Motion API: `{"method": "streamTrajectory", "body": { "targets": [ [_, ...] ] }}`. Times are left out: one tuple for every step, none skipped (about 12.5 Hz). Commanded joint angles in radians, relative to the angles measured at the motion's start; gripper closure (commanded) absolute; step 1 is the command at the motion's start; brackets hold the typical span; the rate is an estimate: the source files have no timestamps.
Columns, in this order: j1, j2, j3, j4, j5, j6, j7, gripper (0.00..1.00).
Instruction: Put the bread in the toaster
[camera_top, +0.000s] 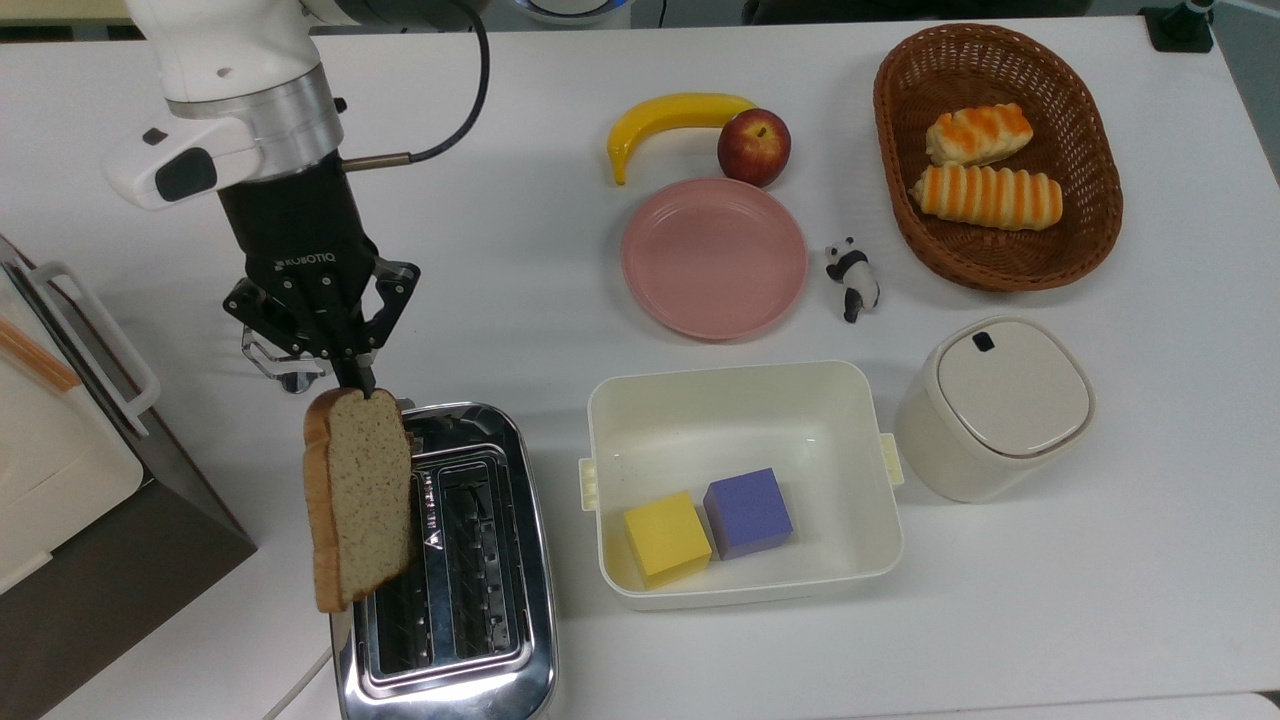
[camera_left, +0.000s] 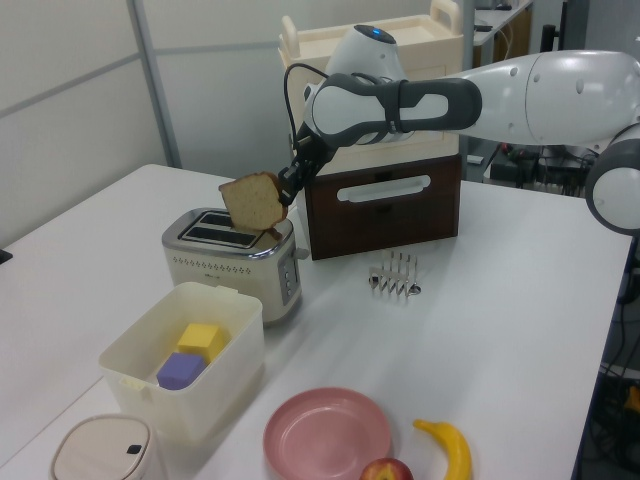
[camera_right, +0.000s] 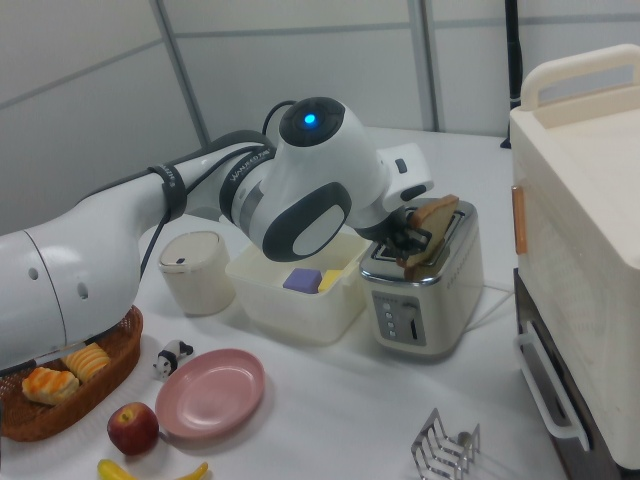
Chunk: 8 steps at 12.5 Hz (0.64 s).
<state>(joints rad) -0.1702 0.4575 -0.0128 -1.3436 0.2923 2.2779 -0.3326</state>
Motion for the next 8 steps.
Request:
{"method": "streamTrajectory", "body": {
  "targets": [
    [0.008,-0.022,-0.012,-0.04,0.004,-0.037,-0.029,0.91],
    [0.009,-0.022,-0.012,-0.039,0.004,-0.037,-0.028,0.77],
    [0.009,-0.023,-0.012,-0.039,0.004,-0.037,-0.022,0.59],
    [0.009,-0.026,-0.012,-0.037,0.004,-0.037,-0.02,0.56],
    [0.011,-0.029,-0.012,-0.034,0.004,-0.038,-0.019,0.53],
    [0.011,-0.033,-0.012,-0.034,0.004,-0.04,-0.02,0.52],
    [0.011,-0.037,-0.013,-0.032,0.004,-0.04,-0.019,0.52],
    [0.012,-0.045,-0.013,-0.034,0.004,-0.04,-0.019,0.52]
  ]
}}
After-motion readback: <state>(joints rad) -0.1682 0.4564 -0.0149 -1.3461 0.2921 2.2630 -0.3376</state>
